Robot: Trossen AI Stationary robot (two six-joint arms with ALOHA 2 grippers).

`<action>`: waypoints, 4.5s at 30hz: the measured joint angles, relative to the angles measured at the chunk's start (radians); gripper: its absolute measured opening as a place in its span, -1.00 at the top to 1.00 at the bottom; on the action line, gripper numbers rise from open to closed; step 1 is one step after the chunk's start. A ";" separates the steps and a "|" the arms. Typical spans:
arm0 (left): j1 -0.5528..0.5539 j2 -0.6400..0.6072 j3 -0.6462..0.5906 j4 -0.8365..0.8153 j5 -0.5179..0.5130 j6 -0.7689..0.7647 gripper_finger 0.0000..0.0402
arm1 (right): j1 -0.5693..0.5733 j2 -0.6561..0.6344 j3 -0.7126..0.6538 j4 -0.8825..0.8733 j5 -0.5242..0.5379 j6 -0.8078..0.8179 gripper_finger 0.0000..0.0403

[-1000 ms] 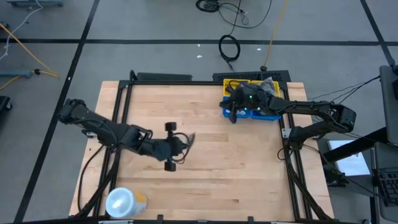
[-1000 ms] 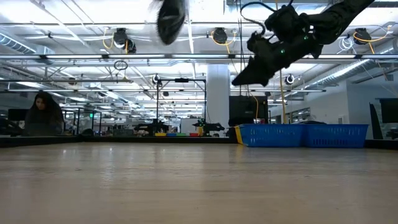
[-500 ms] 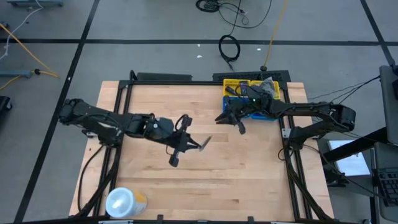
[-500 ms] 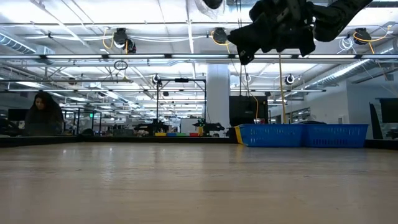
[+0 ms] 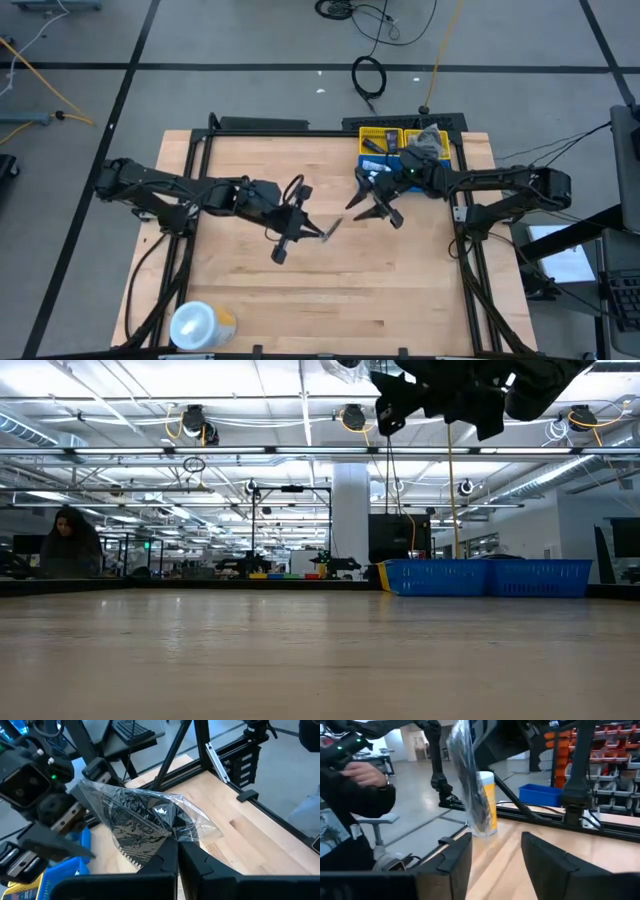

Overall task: Pick & Place Travel size toiletries
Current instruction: Put the black hairbrush into the right yellow basket

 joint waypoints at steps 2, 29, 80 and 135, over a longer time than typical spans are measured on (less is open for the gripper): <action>0.000 0.004 0.000 0.021 0.001 0.000 1.00 | 0.010 0.000 0.000 0.002 0.027 -0.001 0.16; 0.111 0.112 -0.001 0.203 0.095 0.022 1.00 | 0.108 0.000 0.000 0.051 0.068 -0.012 0.55; 0.116 0.008 0.000 -0.133 -0.101 -0.365 0.15 | -0.222 -0.311 0.000 -1.036 1.380 -0.152 0.89; 0.116 0.009 -0.016 -0.118 -0.099 -0.346 0.15 | -0.581 -0.003 0.000 -0.974 1.429 -0.348 0.39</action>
